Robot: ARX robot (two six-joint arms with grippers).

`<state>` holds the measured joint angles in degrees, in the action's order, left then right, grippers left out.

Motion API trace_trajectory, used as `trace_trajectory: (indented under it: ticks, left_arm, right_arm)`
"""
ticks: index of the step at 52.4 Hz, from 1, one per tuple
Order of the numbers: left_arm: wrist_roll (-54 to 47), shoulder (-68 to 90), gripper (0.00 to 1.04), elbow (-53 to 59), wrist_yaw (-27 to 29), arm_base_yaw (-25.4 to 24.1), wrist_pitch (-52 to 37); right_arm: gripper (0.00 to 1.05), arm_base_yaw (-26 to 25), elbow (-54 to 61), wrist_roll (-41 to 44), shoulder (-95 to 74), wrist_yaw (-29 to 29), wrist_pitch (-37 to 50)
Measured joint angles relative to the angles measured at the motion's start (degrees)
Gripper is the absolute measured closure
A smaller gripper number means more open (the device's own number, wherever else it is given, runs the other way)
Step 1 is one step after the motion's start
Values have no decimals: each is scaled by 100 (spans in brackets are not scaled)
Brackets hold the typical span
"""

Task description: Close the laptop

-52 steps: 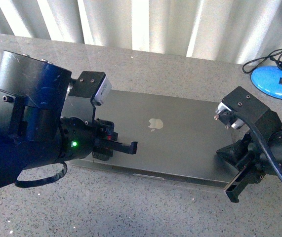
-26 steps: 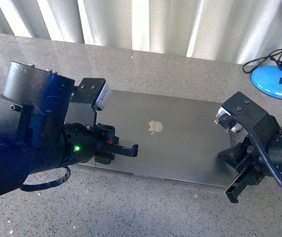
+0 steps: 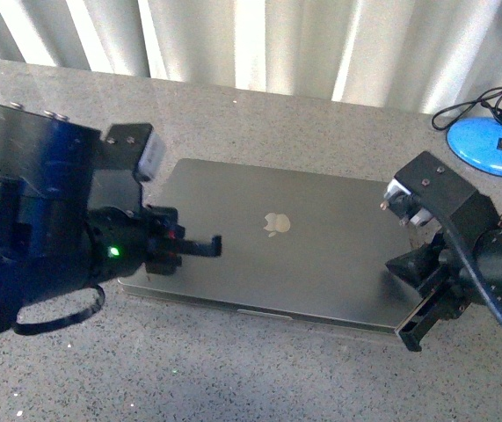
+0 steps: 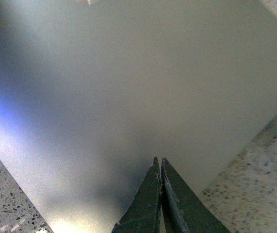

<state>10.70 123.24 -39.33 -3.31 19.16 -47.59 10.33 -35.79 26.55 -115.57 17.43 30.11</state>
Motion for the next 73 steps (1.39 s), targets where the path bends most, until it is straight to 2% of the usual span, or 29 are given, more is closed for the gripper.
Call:
trace_trajectory:
  ticks: [21,32,39,43,52,55,57,64,66,70,73]
  left_arm:
    - [195,-1996,101,883,1012,-964,-306]
    - [575,-3814,101,1510,2326,-1340,-184]
    - [896,-4863,101,1919,3335,-1443,302]
    - [1102,-5215,93,2033,3510,-1478,616]
    - [1239,-5307,66,2048,3526,-1499,649]
    - [1255,-5307,55,2048,3526,-1499,656]
    - [1259,-5307,45,2048,3528,-1499,658]
    - [1276,-5309,25,2048,3526,-1499,658]
    - [1279,-5307,14,2048,3523,-1499,660]
    - [1276,-5309,5,2048,3526,-1499,660]
    - [1285,-5309,7,2048,3530,-1502,660]
  right_arm:
    - [104,-356,245,-186,1493,-81,-212]
    - [104,-780,470,-645,2708,-155,-463]
    - [104,-1064,660,-981,3508,-138,-599]
    - [103,-1198,723,-1123,3886,-7,-807]
    - [78,-1504,920,-1316,4621,105,-1062]
    - [67,-1617,1014,-1331,4878,81,-1211]
    - [56,-1681,1078,-1335,5025,68,-1290]
    - [35,-1698,1084,-1342,5064,70,-1300]
    - [27,-1698,1084,-1346,5060,70,-1303]
    - [16,-1698,1084,-1346,5060,70,-1303]
    - [8,-1698,1084,-1351,5062,70,-1303]
